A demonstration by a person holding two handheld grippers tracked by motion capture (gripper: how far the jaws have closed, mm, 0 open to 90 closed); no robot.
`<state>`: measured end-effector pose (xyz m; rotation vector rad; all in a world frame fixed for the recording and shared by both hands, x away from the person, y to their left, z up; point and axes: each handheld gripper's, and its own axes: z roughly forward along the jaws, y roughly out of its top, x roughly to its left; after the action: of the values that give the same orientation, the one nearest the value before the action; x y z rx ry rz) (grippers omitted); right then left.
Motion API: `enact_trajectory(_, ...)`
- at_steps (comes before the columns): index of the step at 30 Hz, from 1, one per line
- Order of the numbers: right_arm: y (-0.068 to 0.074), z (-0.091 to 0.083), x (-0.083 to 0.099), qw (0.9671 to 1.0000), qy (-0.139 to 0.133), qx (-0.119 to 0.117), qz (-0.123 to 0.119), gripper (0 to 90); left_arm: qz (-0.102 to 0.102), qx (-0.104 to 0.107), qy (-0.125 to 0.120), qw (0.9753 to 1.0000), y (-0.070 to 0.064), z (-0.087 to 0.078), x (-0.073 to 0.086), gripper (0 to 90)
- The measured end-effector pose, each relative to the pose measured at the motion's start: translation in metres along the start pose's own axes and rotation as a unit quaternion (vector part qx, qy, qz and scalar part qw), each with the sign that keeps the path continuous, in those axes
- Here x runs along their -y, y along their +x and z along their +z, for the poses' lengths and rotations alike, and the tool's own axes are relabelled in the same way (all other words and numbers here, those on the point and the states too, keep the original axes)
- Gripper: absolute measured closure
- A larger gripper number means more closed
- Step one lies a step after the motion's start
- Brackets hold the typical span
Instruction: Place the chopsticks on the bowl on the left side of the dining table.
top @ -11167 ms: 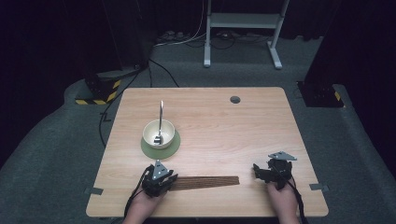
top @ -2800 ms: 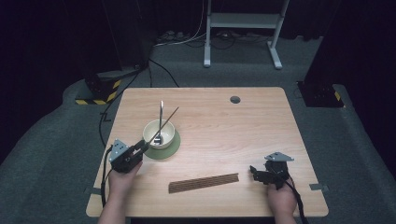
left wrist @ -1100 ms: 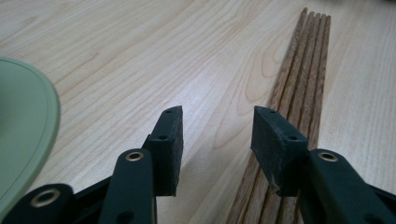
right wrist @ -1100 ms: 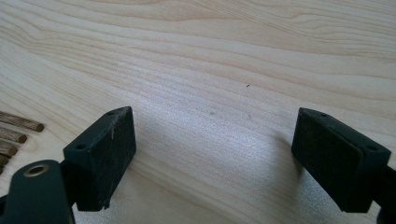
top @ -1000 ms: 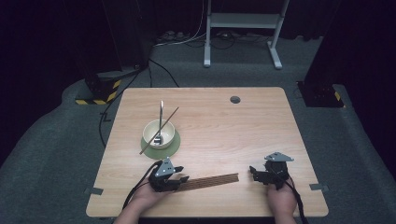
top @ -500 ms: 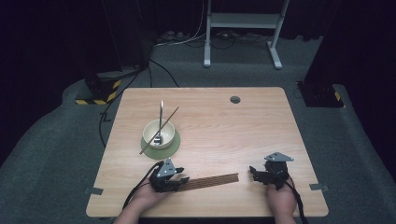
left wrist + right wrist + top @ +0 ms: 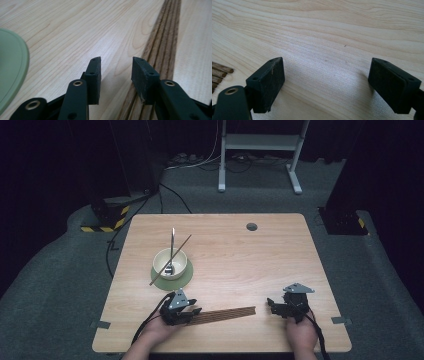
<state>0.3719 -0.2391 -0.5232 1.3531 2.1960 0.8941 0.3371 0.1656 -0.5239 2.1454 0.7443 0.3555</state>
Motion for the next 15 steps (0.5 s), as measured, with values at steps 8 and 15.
enact_trajectory(8, -0.0001, 0.0000, 0.0000, 1.0000, 0.000, 0.000, 0.000, 13.5, 0.019, 0.031, -0.014, 0.9993, 0.0001, -0.0035, 0.0009, 59.2)
enact_trajectory(15, -0.0001, 0.0000, 0.0000, 1.0000, 0.000, -0.001, -0.001, 13.5, 0.028, 0.033, -0.010, 0.9990, -0.0021, -0.0025, 0.0009, 58.7)
